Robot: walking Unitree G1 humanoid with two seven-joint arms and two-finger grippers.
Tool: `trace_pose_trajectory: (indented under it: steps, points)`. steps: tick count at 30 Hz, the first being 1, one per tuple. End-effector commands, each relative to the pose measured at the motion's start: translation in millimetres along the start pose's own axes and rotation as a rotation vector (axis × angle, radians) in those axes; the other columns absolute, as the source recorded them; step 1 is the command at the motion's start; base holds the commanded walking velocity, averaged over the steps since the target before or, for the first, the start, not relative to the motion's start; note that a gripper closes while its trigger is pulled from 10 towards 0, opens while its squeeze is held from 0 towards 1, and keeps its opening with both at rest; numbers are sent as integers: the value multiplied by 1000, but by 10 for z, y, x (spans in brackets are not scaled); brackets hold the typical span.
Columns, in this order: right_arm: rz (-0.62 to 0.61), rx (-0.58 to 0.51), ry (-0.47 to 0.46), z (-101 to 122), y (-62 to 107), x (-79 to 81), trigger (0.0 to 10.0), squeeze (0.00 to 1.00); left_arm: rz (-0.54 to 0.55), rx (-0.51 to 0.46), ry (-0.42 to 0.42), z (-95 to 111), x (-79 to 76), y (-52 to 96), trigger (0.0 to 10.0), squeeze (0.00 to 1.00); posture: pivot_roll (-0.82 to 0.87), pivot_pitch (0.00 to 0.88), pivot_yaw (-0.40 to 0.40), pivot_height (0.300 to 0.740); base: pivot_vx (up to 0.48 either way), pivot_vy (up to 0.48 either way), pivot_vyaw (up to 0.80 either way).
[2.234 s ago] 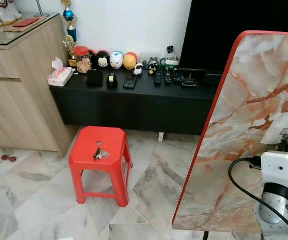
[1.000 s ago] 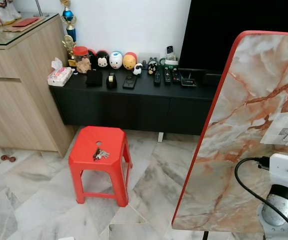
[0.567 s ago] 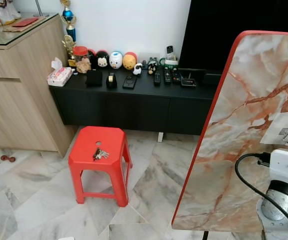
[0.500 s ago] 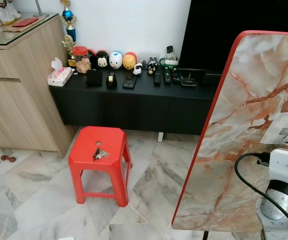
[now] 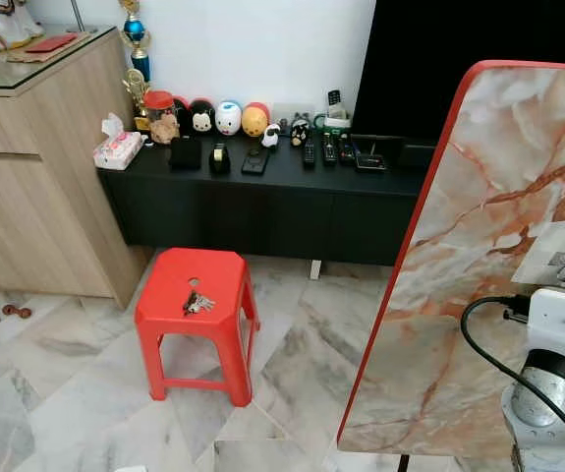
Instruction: Hang keys on a hook
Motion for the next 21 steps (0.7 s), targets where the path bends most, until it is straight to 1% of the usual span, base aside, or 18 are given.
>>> trace_pose_trajectory:
  steps: [1,5,7,9,21]
  points:
    - [-28,-5,-2,6,-51,-77,10000,0,-2,10,-7,-22,-5,1,10000,0,106,0,-57,740,0,0,0]
    - [-24,-4,-2,-2,-56,-69,10000,0,-2,11,-7,-24,-5,1,10000,0,106,0,-58,740,0,0,0]
    - [14,1,0,-15,-69,6,10000,0,-2,10,-7,-22,-5,1,10000,0,108,0,-59,740,0,0,0]
    - [28,1,6,-21,-72,38,10000,0,-2,10,-7,-22,-6,1,10000,0,111,0,-60,740,0,0,0]
    - [27,-7,-6,1,-91,47,10000,0,0,8,-5,-20,-3,2,10000,0,111,0,-59,740,0,0,0]
Point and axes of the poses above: a point about 5 cm out from each wrist's last joint towards the gripper, its own y axis pointing back from the gripper into the wrist, its own z axis along the axis of the wrist's last joint, x = y × z, the point moved 6 cm from there along -y, pointing out of the wrist towards the gripper, and after that the axes turned 12 degrees about y, right-handed, at the moved point
